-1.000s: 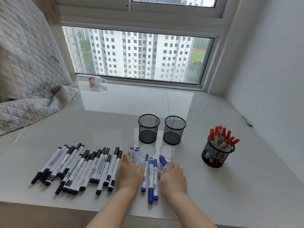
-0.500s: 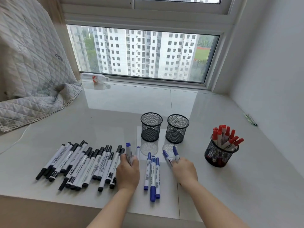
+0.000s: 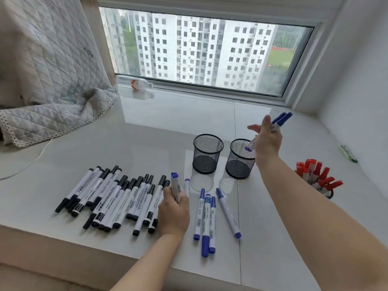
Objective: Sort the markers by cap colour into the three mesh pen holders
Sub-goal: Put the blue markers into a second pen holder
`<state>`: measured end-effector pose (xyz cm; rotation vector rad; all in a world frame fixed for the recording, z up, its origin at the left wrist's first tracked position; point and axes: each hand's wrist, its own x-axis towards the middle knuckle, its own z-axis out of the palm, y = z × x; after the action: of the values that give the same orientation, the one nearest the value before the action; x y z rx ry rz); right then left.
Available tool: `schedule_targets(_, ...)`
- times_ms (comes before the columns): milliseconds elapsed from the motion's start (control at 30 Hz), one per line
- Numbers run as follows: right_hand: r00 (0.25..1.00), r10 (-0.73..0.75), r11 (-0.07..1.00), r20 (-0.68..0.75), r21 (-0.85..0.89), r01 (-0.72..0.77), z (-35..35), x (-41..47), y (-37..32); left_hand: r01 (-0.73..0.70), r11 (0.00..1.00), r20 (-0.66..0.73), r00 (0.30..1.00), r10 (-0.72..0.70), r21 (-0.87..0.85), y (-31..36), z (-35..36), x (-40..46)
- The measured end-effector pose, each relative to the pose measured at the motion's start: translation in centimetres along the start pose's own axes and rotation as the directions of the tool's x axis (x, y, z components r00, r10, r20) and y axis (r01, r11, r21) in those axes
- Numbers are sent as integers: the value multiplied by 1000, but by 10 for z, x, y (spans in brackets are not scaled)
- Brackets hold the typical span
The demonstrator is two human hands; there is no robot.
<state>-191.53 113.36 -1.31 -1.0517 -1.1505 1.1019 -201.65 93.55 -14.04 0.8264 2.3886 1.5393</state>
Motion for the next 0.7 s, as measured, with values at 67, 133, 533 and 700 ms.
schedule_targets(67, 999, 15, 996, 30, -83, -13, 2, 6, 14, -2, 1000, 2, 1000, 2, 1, -1, 0, 0)
schedule_targets(133, 994, 50, 974, 93, -224, -29, -1, 9, 31, -10, 1000, 2, 1000, 10, 9, -1, 0, 1)
schedule_targets(533, 956, 28, 653, 293, -729, 205, -38, -19, 57, 22, 995, -23, 999, -25, -101, 1, -4, 3)
schedule_targets(700, 958, 25, 527, 285, -818, 229, -64, -43, 47, -49, 961, -87, 996, 26, -273, 43, -3, 1)
